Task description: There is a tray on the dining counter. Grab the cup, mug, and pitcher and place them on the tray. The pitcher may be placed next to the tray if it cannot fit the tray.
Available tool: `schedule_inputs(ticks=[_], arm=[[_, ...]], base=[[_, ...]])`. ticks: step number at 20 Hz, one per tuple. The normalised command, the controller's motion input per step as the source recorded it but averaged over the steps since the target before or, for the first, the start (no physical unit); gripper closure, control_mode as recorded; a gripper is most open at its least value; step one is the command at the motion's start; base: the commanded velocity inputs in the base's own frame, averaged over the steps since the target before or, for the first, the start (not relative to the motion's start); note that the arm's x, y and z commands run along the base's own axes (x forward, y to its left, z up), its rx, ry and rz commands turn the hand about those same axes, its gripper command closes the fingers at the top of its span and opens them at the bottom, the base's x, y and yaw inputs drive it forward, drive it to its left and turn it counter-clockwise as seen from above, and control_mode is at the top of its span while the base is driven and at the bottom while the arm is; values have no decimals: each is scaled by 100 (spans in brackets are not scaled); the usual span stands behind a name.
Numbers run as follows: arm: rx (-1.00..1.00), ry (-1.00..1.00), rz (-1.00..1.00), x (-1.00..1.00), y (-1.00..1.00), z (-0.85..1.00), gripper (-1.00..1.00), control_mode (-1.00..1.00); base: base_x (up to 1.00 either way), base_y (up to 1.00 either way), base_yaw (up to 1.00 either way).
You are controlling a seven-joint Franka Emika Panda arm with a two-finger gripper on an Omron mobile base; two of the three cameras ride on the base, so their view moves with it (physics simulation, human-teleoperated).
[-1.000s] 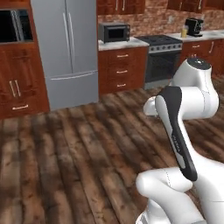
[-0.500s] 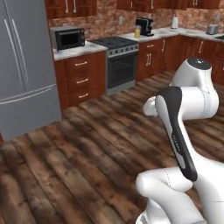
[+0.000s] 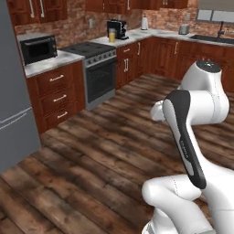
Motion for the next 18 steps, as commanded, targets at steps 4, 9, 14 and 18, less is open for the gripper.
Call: schedule_inputs(ticks=[4, 9, 14, 18], arm=[[0, 0, 0, 0, 0, 0, -100, 100], [0, 0, 0, 0, 0, 0, -100, 100], [0, 0, 0, 0, 0, 0, -100, 100], [0, 0, 0, 0, 0, 0, -100, 100]], base=[[100, 71, -33], [100, 66, -33], [100, 30, -29], [100, 4, -17]])
